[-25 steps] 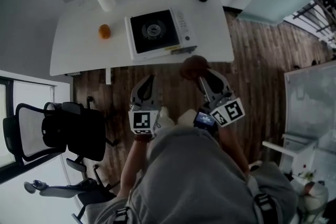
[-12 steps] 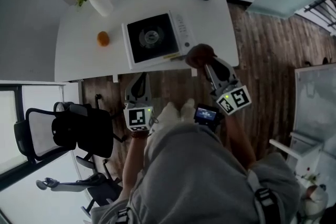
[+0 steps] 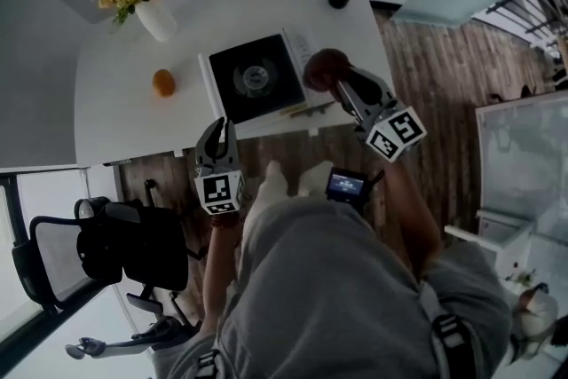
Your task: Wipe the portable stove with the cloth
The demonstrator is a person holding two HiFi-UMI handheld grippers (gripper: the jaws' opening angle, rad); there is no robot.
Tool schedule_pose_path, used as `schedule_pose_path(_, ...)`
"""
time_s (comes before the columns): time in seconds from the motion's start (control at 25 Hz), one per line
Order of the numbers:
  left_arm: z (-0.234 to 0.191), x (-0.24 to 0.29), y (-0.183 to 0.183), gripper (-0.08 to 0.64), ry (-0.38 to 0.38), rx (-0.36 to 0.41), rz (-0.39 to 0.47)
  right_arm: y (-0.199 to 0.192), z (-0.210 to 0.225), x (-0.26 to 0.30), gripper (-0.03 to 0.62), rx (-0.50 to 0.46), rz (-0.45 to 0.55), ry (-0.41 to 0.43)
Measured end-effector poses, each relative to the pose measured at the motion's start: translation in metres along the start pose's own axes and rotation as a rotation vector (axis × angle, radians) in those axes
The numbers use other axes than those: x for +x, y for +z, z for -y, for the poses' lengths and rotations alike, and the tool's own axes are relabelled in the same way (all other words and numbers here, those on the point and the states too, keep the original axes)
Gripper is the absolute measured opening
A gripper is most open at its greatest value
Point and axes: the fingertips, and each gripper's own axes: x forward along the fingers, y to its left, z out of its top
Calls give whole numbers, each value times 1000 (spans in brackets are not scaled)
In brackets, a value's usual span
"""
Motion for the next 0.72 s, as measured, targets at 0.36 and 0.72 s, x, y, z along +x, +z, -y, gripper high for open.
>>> schedule_pose_path(0.36, -6, 35, -25, 99, -115, -4, -76, 21, 46, 69, 68, -76, -87, -103)
schedule_pose_path(0.72, -6, 60, -44, 133, -152, 29, -125, -43, 102, 139, 69, -23, -300, -112)
